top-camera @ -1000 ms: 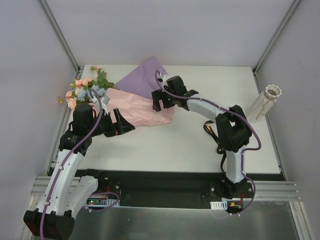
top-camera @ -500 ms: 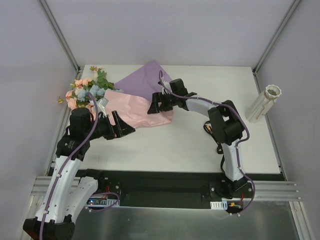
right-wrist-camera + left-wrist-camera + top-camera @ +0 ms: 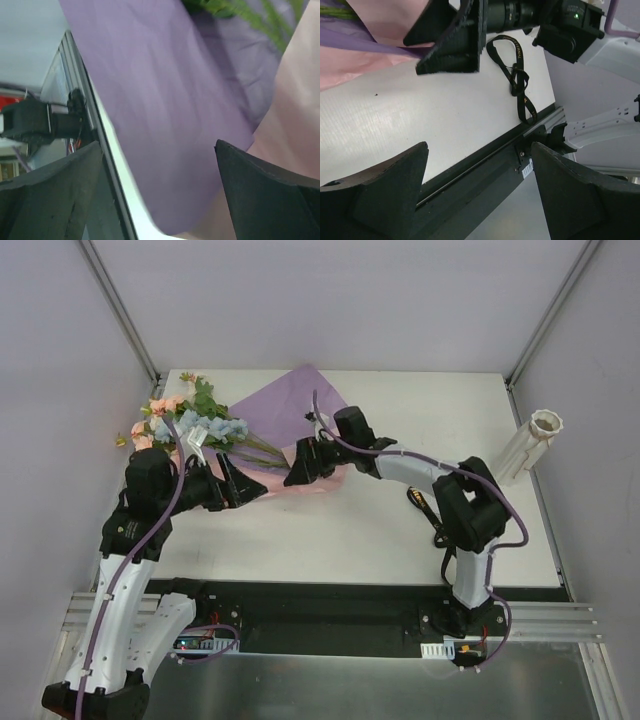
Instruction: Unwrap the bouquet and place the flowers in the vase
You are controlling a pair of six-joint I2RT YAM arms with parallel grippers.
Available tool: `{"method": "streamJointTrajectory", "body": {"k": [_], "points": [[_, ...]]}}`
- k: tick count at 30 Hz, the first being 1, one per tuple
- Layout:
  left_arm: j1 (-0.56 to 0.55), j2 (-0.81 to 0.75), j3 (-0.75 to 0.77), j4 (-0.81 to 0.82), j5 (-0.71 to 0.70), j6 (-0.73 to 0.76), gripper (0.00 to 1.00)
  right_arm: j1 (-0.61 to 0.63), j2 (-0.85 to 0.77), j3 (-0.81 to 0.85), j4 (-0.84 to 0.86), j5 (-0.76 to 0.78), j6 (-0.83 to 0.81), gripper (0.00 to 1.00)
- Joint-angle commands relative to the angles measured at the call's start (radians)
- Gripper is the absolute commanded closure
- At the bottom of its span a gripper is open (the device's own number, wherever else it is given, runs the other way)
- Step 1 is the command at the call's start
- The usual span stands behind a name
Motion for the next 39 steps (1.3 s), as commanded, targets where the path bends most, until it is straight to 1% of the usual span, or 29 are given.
{"method": "streamJointTrajectory", "body": {"k": [1, 3, 5, 6, 10, 13, 19, 20, 22, 23, 24, 25, 27, 28, 29, 30, 31, 32, 34, 36, 37, 39], "points": [[0.004, -0.007, 0.130, -0.066, -0.036, 0.059, 0.17, 0.063, -0.197, -0.107, -0.067, 0.001, -0.107, 0.02], [0.004, -0.016, 0.191, -0.096, -0.069, 0.079, 0.17, 0.103, -0.264, -0.179, -0.119, 0.067, -0.156, 0.02], [0.004, -0.013, 0.239, -0.112, -0.082, 0.102, 0.15, 0.115, -0.308, -0.227, -0.119, 0.093, -0.135, 0.02], [0.004, -0.009, 0.249, -0.113, -0.083, 0.110, 0.15, 0.121, -0.321, -0.280, -0.119, 0.095, -0.130, 0.02], [0.004, 0.032, 0.263, -0.120, -0.106, 0.120, 0.15, 0.151, -0.356, -0.386, -0.119, 0.135, -0.130, 0.02], [0.004, 0.094, 0.268, -0.120, -0.077, 0.119, 0.15, 0.155, -0.376, -0.425, -0.182, 0.176, -0.098, 0.02], [0.004, 0.282, 0.247, -0.107, -0.074, 0.156, 0.17, 0.161, -0.526, -0.478, -0.240, 0.263, -0.110, 0.02], [0.004, 0.336, 0.245, -0.104, -0.073, 0.153, 0.17, 0.166, -0.565, -0.479, -0.256, 0.268, -0.121, 0.02], [0.004, 0.385, 0.225, -0.084, -0.060, 0.140, 0.20, 0.167, -0.602, -0.472, -0.308, 0.296, -0.120, 0.02], [0.004, 0.428, 0.213, -0.060, -0.048, 0.136, 0.22, 0.169, -0.635, -0.471, -0.322, 0.326, -0.150, 0.02], [0.004, 0.444, 0.196, -0.040, -0.042, 0.128, 0.27, 0.169, -0.651, -0.463, -0.343, 0.345, -0.152, 0.02], [0.004, 0.459, 0.146, -0.019, -0.034, 0.105, 0.30, 0.167, -0.663, -0.459, -0.351, 0.366, -0.152, 0.02], [0.004, 0.447, 0.074, 0.069, -0.016, 0.068, 0.32, 0.169, -0.689, -0.433, -0.358, 0.472, -0.130, 0.02], [0.003, 0.416, -0.013, 0.098, -0.007, 0.027, 0.32, 0.169, -0.689, -0.419, -0.358, 0.513, -0.097, 0.02], [0.003, 0.396, -0.058, 0.162, -0.002, 0.009, 0.32, 0.169, -0.674, -0.394, -0.362, 0.583, -0.078, 0.02], [0.003, 0.376, -0.101, 0.188, 0.003, -0.022, 0.32, 0.169, -0.656, -0.343, -0.372, 0.602, -0.037, 0.02], [0.003, 0.340, -0.172, 0.207, 0.000, -0.031, 0.32, 0.169, -0.633, -0.307, -0.375, 0.606, -0.022, 0.02], [0.003, 0.324, -0.197, 0.212, -0.008, -0.036, 0.32, 0.169, -0.579, -0.278, -0.375, 0.568, -0.009, 0.01], [0.003, 0.271, -0.249, 0.216, -0.019, -0.059, 0.31, 0.172, -0.522, -0.198, -0.346, 0.515, 0.026, 0.07], [0.003, 0.223, -0.270, 0.221, -0.027, -0.079, 0.30, 0.178, -0.442, -0.140, -0.342, 0.486, 0.040, 0.15], [0.003, 0.174, -0.284, 0.219, -0.037, -0.096, 0.29, 0.184, -0.416, -0.091, -0.343, 0.487, 0.046, 0.15], [0.003, 0.129, -0.290, 0.219, -0.056, -0.104, 0.26, 0.184, -0.355, -0.058, -0.323, 0.494, 0.043, 0.16]]}}
